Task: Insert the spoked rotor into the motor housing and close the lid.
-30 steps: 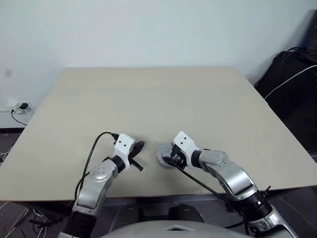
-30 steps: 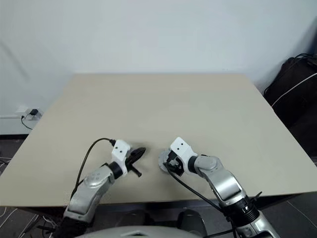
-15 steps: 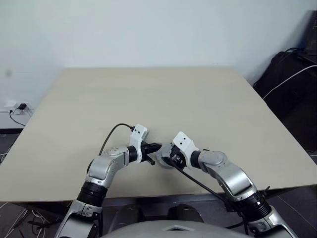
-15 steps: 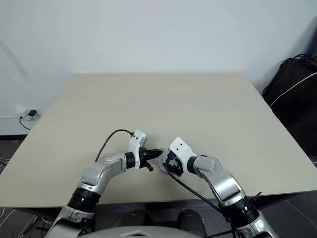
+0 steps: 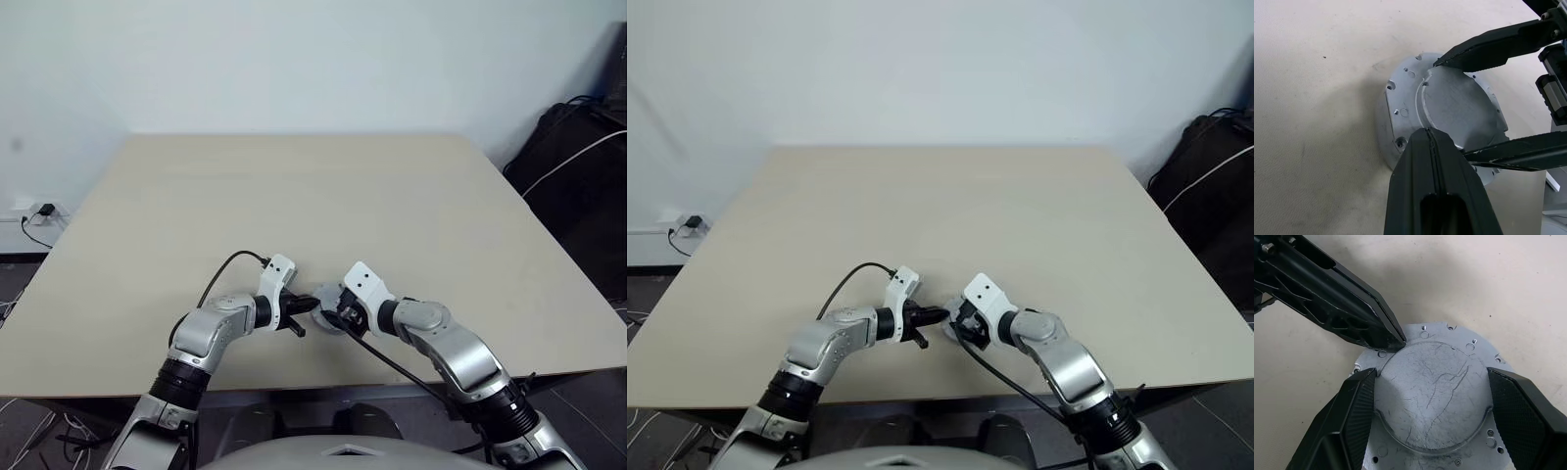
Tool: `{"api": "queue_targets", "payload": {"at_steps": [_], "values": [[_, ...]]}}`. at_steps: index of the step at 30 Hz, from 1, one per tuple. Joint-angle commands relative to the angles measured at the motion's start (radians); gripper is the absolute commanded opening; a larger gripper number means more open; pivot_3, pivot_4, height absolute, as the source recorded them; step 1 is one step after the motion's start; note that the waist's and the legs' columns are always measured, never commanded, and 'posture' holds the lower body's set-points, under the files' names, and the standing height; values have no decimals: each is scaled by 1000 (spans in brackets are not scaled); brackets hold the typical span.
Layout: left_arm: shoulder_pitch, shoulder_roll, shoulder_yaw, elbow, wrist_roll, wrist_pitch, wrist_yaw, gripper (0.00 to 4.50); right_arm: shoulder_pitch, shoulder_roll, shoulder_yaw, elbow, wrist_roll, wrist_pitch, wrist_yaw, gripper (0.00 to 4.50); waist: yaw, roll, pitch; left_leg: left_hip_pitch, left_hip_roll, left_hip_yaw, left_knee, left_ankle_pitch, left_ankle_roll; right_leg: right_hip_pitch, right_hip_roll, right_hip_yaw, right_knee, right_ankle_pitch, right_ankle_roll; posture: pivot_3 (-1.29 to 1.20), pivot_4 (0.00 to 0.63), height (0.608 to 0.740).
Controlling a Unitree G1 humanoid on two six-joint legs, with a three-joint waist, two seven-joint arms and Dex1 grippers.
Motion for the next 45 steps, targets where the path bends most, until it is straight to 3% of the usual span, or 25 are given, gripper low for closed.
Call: {"api": "queue_targets", "payload": {"at_steps": [1, 4, 11, 16, 20, 28, 37, 45], "values": [[0, -5, -30, -11, 8, 21, 5, 0, 18, -25, -13, 7, -1, 29, 10, 3541, 1, 0, 0, 0, 0, 0, 0, 0, 0, 0, 0, 0, 0, 0, 0, 0, 0, 740], [0, -8, -25, -10, 9, 15, 13, 0, 41, -58, -39, -25, 22, 33, 42, 4464, 3, 0, 0, 0, 0, 0, 0, 0, 0, 0, 0, 0, 0, 0, 0, 0, 0, 740], [7, -3, -18, -15, 6, 8, 21, 0, 163, -128, -219, -125, 166, 7, 136, 4464, 6, -1, 0, 0, -1, 0, 0, -1, 1, 0, -1, 0, -1, 0, 0, 0, 0, 740], [11, 0, -16, -17, 3, 3, 20, 0, 192, -11, -442, -115, 343, 37, 89, 4464, 3, -1, 1, 0, 0, -1, 0, -1, 2, 0, 0, 0, -1, 0, 1, 0, 0, 740], [13, 0, -17, -15, 3, 0, 19, 0, 169, 111, -538, -47, 421, 129, -21, 4464, 4, -1, 1, 0, 0, -1, 0, -3, 5, 0, 0, 0, -1, 0, 1, 0, 0, 740], [15, 4, -21, -22, 6, 0, 19, 0, 111, 291, -613, 73, 515, 253, -163, 4464, 2, 3, 1, -1, -1, -1, -2, -1, 1, -1, -1, 1, -1, 0, 0, 0, 0, 740], [22, 4, -16, -28, 7, -4, 24, 0, 86, 346, -663, 133, 663, 426, -176, 4464, -1, 5, 1, -1, -1, -1, -3, -1, 1, -2, -1, 2, -1, 0, 0, 0, 0, 740], [29, 0, -10, -27, 8, -13, 28, 0, 64, 443, -804, 150, 860, 543, -188, 4464, -4, 8, 2, -1, -1, -1, -5, 0, 1, -3, 0, 2, -1, 0, 0, 0, 0, 740]]}}
